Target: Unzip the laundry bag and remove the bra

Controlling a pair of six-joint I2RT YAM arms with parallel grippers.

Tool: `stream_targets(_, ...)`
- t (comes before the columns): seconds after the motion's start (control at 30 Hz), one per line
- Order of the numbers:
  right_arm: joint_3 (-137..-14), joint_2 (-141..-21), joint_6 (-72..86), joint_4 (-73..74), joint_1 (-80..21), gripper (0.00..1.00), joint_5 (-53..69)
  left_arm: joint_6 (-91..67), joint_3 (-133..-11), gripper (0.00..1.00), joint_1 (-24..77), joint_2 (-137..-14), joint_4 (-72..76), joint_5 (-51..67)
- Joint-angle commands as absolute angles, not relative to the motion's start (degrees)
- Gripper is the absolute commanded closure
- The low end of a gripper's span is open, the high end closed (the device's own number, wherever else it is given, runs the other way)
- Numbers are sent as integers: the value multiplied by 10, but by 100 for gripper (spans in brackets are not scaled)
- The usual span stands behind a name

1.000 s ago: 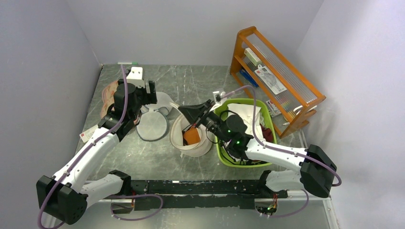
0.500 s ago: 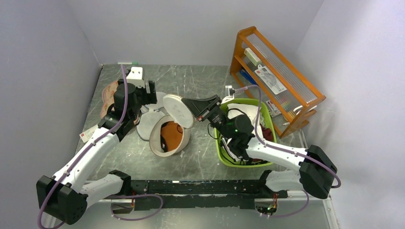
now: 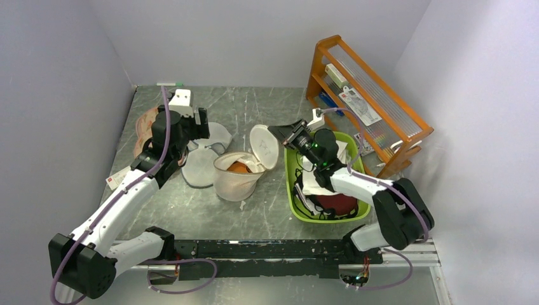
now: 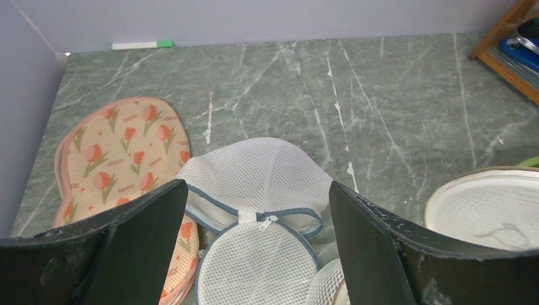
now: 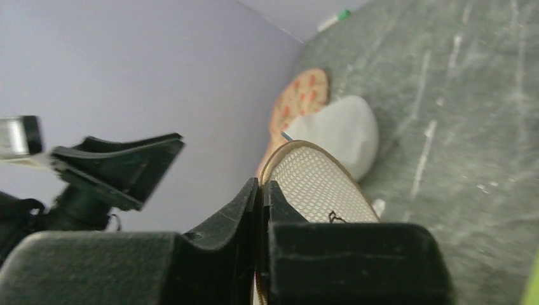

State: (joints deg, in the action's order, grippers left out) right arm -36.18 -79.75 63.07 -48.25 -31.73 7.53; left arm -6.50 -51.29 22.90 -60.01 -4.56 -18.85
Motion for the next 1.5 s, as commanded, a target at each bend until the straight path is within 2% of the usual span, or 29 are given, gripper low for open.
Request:
stream_targets(0.0,-361,-825,580,-450,-259,93,196,-61,-528,6,223,-616,-38,-137)
stream_targets(0.1,-357,-816,518,-407,-229,84,188,-57,-549,7,223,-653,-62,-109)
stream_targets(0.2,-433,-804,382,-203,-227,74,105,-57,-566,5,223,-676,-81,-86)
stream_targets(0.37,-518,-769,248,-48,-238,42,60,-48,-562,6,223,-680,-75,-36)
stream_targets(0.5,-565,-744,181,48,-278,30,35,-35,-579,6,223,-712,-94,4)
stream_targets(0.6,-587,-741,154,75,-329,23,62,-36,-612,7,223,-751,-138,21)
stream_targets(0.87,-560,-784,190,43,-430,25,124,-39,-646,6,224,-797,-202,38)
stream_targets(1.2,-512,-763,207,21,-445,27,112,-30,-580,1,224,-797,-204,147)
stream_targets(1.37,-497,-777,223,-25,-464,29,186,-20,-608,14,224,-847,-245,179)
stream_targets(1.47,-484,-781,233,-52,-485,35,201,-21,-605,22,224,-848,-243,190)
